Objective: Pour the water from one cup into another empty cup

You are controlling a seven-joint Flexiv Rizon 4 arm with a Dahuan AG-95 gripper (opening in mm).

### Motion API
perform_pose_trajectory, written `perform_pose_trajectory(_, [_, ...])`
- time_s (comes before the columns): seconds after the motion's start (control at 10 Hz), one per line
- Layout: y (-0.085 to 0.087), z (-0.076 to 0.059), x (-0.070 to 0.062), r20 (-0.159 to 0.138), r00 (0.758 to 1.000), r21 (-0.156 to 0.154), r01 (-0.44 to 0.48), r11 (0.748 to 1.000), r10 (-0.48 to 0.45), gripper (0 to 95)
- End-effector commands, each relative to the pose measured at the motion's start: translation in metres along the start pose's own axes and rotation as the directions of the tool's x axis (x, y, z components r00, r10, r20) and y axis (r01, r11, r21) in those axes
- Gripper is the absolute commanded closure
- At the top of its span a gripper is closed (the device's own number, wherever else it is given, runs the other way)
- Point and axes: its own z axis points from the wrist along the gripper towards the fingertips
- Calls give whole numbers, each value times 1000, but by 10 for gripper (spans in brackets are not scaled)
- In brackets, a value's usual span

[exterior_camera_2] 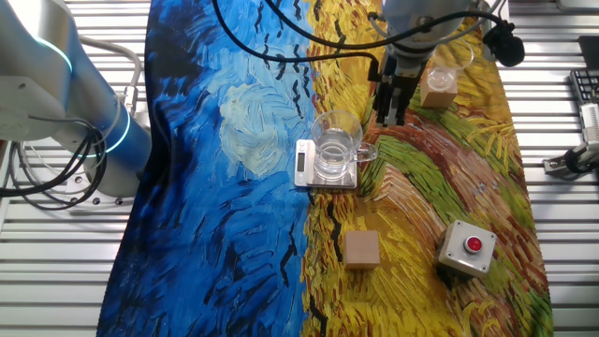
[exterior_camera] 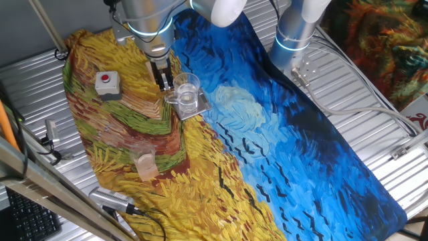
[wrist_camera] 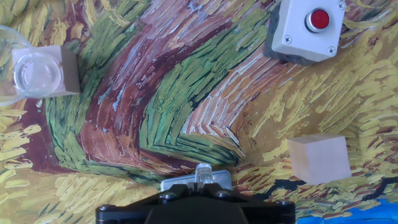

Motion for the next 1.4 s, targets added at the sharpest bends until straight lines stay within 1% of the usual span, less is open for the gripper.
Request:
perform_pose_trajectory(0.1, [0,0,0,3,1000,-2,1,1000,-1,950])
perform_pose_trajectory(0.4, [0,0,0,3,1000,-9,4,1000,-4,950])
perform_pose_trajectory(0.6, [0,0,0,7,1000,-9,29,1000,-28,570])
perform_pose_trajectory(1.0, [0,0,0,15,1000,-11,27,1000,-27,570])
perform_pose_trajectory(1.1, [0,0,0,18,1000,-10,25,1000,-25,380])
perform_pose_trajectory(1.4, [-2,5,-2,20,1000,-10,18,1000,-18,380])
